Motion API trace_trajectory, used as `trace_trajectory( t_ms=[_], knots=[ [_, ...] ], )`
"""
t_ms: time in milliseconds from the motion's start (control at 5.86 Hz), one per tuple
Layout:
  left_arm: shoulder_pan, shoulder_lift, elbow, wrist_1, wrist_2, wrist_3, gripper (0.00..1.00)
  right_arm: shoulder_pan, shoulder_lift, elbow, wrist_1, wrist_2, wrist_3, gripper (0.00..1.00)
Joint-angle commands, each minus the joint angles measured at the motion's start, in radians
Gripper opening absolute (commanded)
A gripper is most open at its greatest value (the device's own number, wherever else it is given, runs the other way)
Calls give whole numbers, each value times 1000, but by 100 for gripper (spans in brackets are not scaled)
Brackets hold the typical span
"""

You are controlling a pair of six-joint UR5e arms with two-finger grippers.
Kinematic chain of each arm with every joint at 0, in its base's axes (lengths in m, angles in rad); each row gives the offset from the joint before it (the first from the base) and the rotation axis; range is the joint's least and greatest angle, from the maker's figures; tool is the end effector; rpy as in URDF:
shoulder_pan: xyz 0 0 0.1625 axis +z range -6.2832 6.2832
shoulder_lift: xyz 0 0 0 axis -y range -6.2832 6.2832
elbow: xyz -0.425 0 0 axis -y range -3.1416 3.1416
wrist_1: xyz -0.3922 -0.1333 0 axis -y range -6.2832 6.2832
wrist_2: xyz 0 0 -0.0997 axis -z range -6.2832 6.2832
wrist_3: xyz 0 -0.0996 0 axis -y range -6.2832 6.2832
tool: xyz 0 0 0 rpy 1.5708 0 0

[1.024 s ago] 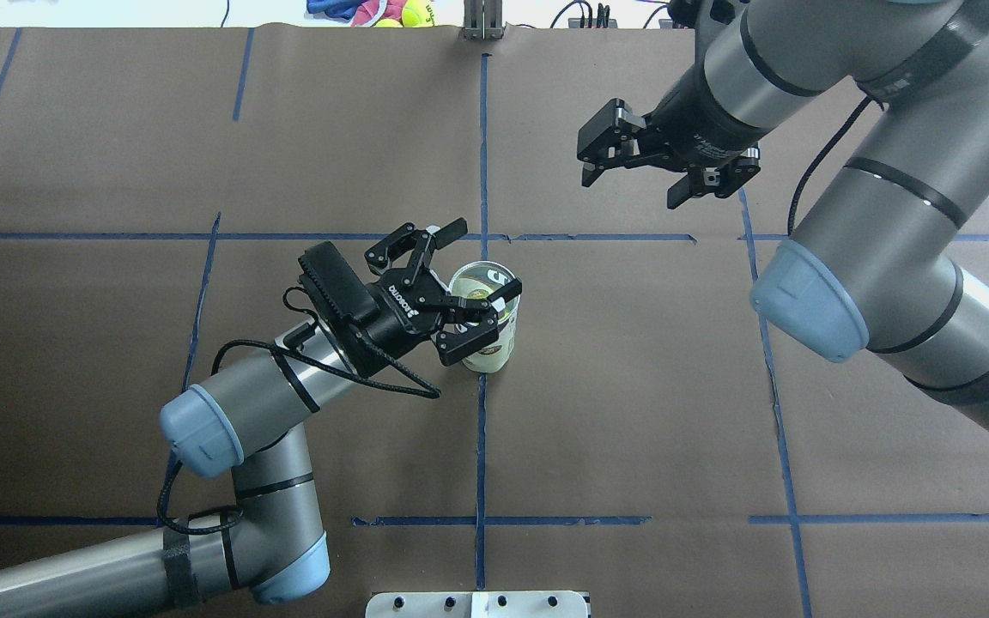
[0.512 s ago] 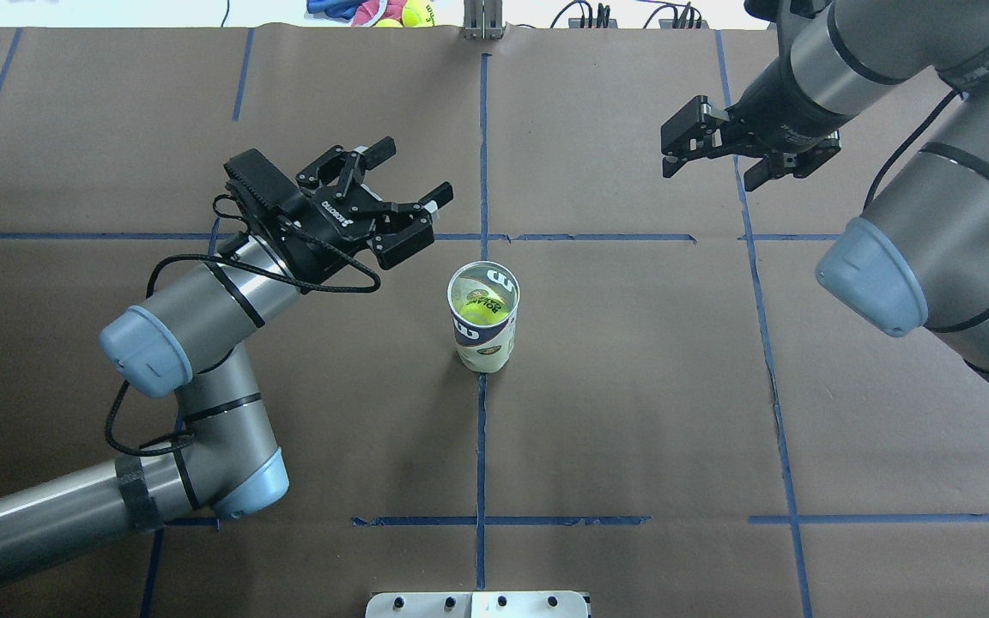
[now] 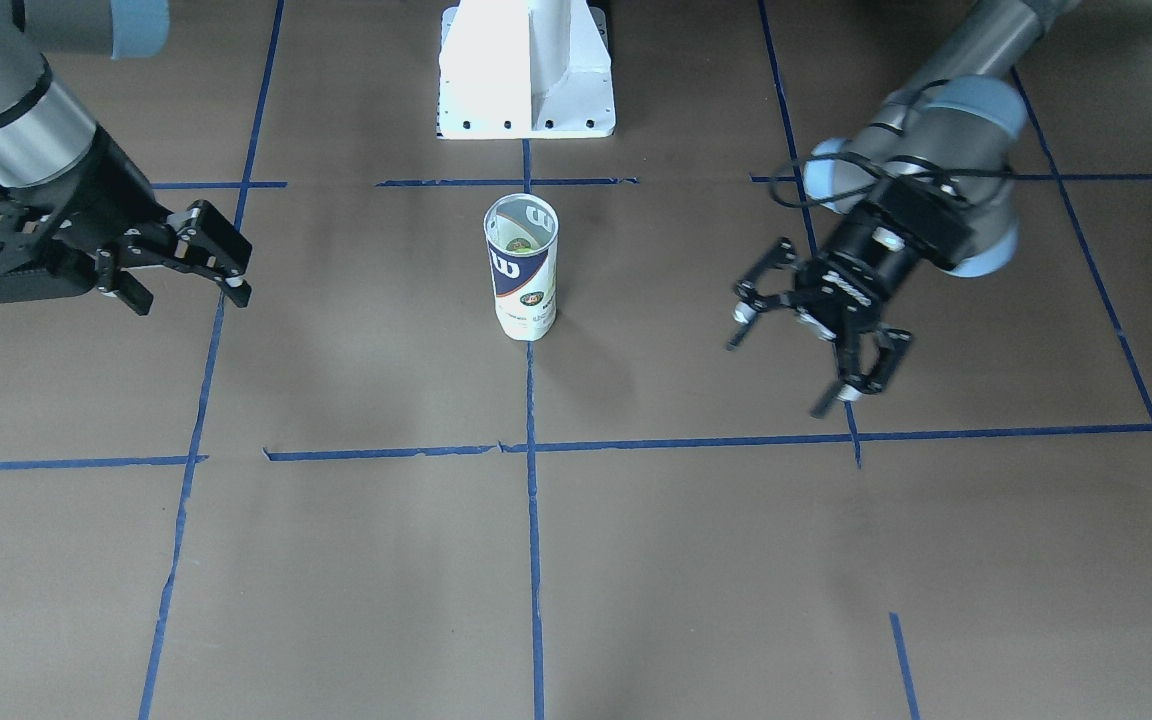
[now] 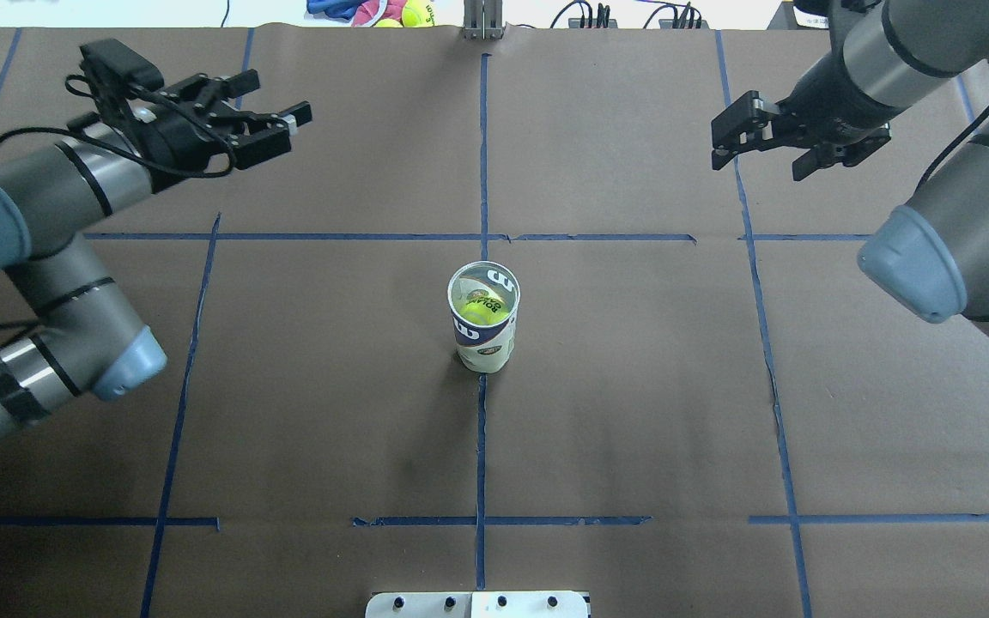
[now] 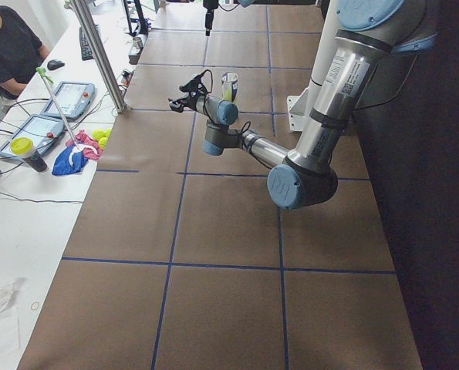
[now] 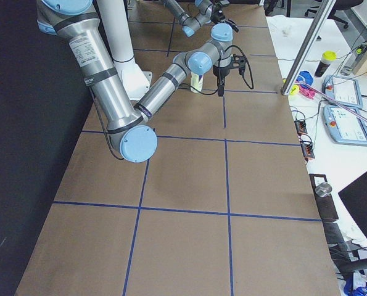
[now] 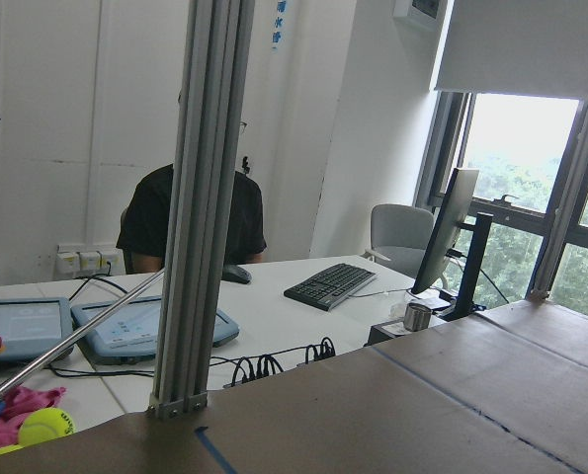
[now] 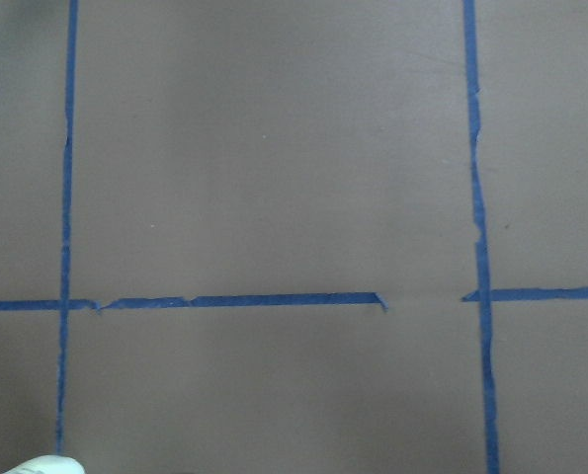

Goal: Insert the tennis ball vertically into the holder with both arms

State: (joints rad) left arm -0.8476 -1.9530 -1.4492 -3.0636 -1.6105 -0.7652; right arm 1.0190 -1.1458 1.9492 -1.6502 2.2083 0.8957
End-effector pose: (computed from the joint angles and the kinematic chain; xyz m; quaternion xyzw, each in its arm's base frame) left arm 0.3115 -0.5483 0.3397 0.5567 0.5299 0.0018 0.6397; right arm -0.2385 -0.5287 0.2613 0.0579 -0.4423 0.0426 0.8940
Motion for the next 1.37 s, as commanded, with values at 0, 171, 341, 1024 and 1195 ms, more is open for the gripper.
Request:
trace_trajectory(
  t_ms=[0, 171, 341, 1024, 1195],
  knots=[
    [-208, 66, 6, 243, -299, -13, 100, 87, -82, -4, -2, 2, -181, 99],
    [-293, 66, 13, 387, -415, 1, 100, 134, -121, -16, -3, 1, -278, 99],
    [-347, 65, 10, 606, -490, 149, 100, 173, -150, -44, -5, 5, -356, 99],
    [-552, 115, 27, 977, -702, 438, 100, 377, -293, -169, -3, 119, -751, 99],
    [-567, 115, 38, 1023, -735, 457, 100, 426, -317, -221, -2, 131, -846, 99]
  ],
)
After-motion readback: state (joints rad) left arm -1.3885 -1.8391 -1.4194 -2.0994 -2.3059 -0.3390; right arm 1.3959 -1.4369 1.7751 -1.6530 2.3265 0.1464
